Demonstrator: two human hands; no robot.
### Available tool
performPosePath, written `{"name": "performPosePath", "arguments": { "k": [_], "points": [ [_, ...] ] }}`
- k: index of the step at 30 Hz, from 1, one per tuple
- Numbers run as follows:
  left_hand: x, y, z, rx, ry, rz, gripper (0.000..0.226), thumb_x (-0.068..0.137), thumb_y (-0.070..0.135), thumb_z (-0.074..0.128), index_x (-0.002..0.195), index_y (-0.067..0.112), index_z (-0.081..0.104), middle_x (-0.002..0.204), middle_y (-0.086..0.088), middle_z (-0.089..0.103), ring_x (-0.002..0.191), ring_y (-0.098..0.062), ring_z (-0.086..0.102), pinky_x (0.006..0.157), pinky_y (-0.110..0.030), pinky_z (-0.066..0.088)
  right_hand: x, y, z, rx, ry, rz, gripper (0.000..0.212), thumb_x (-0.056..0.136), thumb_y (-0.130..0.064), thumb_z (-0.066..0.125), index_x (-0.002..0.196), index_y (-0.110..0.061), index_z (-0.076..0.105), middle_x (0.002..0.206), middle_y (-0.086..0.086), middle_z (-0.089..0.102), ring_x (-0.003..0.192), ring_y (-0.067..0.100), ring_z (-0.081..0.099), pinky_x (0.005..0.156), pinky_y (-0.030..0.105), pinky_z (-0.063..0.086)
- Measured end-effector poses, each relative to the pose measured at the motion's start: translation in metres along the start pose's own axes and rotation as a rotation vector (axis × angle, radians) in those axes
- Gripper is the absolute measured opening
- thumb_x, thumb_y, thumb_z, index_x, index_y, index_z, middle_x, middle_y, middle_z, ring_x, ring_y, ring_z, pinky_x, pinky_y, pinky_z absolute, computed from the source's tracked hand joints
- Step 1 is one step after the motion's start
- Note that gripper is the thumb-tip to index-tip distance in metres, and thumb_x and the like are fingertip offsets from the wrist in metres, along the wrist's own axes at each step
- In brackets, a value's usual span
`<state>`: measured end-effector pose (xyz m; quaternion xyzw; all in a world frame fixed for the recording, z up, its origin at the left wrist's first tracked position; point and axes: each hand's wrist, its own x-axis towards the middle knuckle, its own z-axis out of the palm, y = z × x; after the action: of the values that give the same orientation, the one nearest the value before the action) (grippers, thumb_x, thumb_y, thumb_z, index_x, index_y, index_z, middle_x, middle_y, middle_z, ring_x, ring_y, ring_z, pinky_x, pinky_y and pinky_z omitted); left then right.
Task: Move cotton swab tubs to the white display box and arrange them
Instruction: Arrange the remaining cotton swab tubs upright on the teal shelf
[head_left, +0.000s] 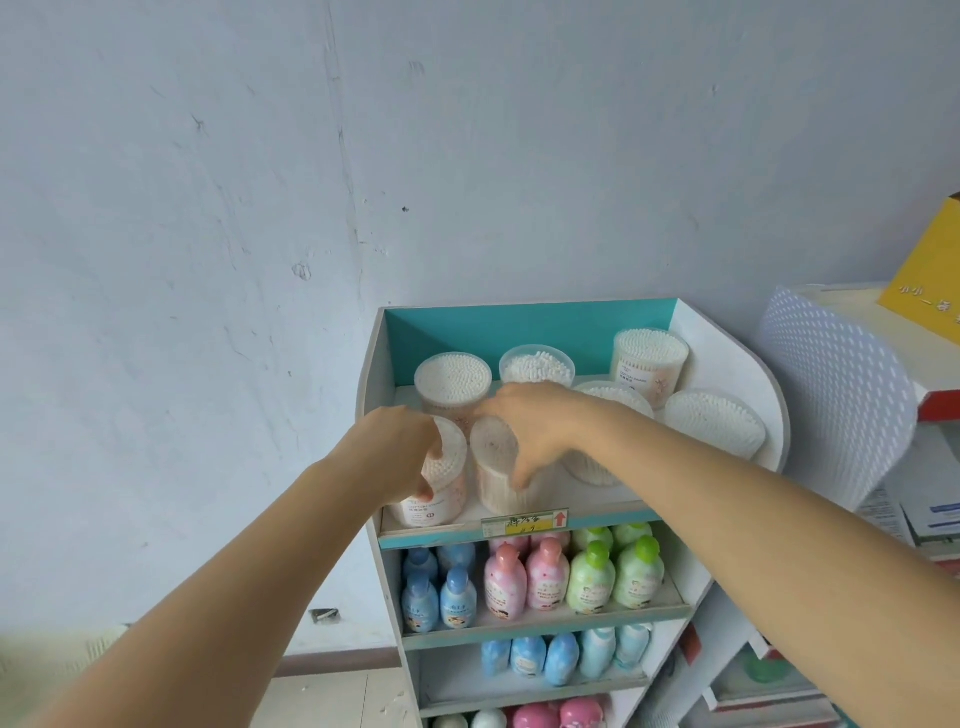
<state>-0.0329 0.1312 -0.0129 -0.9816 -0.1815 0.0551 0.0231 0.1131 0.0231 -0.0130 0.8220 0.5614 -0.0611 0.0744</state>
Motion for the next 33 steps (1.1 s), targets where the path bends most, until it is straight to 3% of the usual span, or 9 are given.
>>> {"name": "performPosePath", "arguments": {
  "k": [3,5,8,11,19,21,25,27,33],
  "points": [
    [-0.001,0.000,0.001,-0.018,0.001,-0.009,0.054,0.075,0.034,0.076,0.125,0.025,0.058,0.121,-0.001,0.062,0.111,-0.021,0.056,0.094,-0.032,0.045,0.001,0.002,-0.004,-0.060,0.195,0.193,0.087,0.068,-0.076,0.057,0.130,-0.015,0.049,0.126,0.008,0.058,0.111,0.029,0.056,0.082,0.036,0.047],
    [-0.001,0.000,0.001,-0.027,0.006,-0.011,0.054,0.075,0.033,0.076,0.125,0.024,0.058,0.122,-0.001,0.062,0.111,-0.021,0.057,0.094,-0.031,0.044,0.001,0.006,-0.006,0.036,0.155,0.184,0.095,0.069,-0.079,0.053,0.139,-0.016,0.041,0.139,0.009,0.049,0.123,0.028,0.049,0.091,0.037,0.044],
    [-0.001,-0.001,0.001,-0.028,0.010,-0.004,0.053,0.075,0.034,0.076,0.124,0.023,0.059,0.122,0.001,0.062,0.111,-0.021,0.057,0.094,-0.030,0.044,-0.001,0.008,-0.012,0.173,-0.090,0.012,0.109,0.065,-0.058,0.076,0.151,-0.028,0.015,0.157,0.001,0.020,0.142,0.021,0.024,0.114,0.039,0.028],
    [0.000,-0.001,0.001,-0.023,0.012,-0.002,0.053,0.074,0.033,0.077,0.123,0.023,0.059,0.121,0.000,0.063,0.111,-0.021,0.057,0.093,-0.031,0.045,-0.002,0.005,-0.005,0.139,-0.118,-0.029,0.112,0.062,-0.037,0.083,0.151,-0.030,0.016,0.154,0.001,0.027,0.137,0.021,0.033,0.109,0.035,0.035],
    [0.001,-0.002,0.002,-0.011,0.022,0.008,0.054,0.073,0.034,0.077,0.123,0.023,0.060,0.120,0.000,0.063,0.110,-0.022,0.058,0.094,-0.033,0.046,0.000,-0.004,0.002,-0.004,-0.042,0.193,0.109,0.061,-0.072,0.069,0.145,-0.014,0.031,0.139,0.011,0.050,0.122,0.031,0.051,0.097,0.040,0.046],
    [0.002,-0.002,0.003,-0.005,0.024,0.012,0.054,0.074,0.034,0.077,0.123,0.023,0.060,0.121,0.000,0.063,0.110,-0.022,0.058,0.094,-0.033,0.046,-0.002,-0.001,0.001,0.053,-0.051,0.179,0.110,0.063,-0.071,0.068,0.147,-0.014,0.027,0.142,0.010,0.047,0.125,0.030,0.048,0.101,0.041,0.044],
    [0.003,-0.004,0.003,-0.003,0.029,0.026,0.053,0.075,0.035,0.076,0.124,0.025,0.059,0.120,0.001,0.063,0.111,-0.021,0.057,0.093,-0.031,0.046,-0.021,0.024,-0.019,0.352,-0.010,0.110,0.105,0.069,-0.060,0.072,0.151,-0.025,0.017,0.158,-0.003,0.022,0.143,0.019,0.025,0.116,0.036,0.025],
    [0.004,-0.005,0.004,-0.006,0.031,0.030,0.053,0.075,0.037,0.075,0.124,0.025,0.059,0.120,0.002,0.063,0.110,-0.020,0.057,0.092,-0.031,0.046,-0.031,0.050,-0.022,0.387,0.045,0.178,0.101,0.070,-0.055,0.074,0.150,-0.026,0.021,0.158,-0.004,0.022,0.143,0.019,0.025,0.115,0.035,0.025],
    [0.006,0.000,0.003,-0.014,0.040,0.019,0.050,0.077,0.041,0.072,0.122,0.023,0.059,0.118,0.002,0.064,0.108,-0.018,0.058,0.092,-0.029,0.047,-0.036,0.090,0.015,0.343,-0.060,0.381,0.111,0.067,-0.053,0.077,0.152,-0.023,0.012,0.158,0.002,0.020,0.143,0.022,0.026,0.114,0.038,0.029]
  ]
}}
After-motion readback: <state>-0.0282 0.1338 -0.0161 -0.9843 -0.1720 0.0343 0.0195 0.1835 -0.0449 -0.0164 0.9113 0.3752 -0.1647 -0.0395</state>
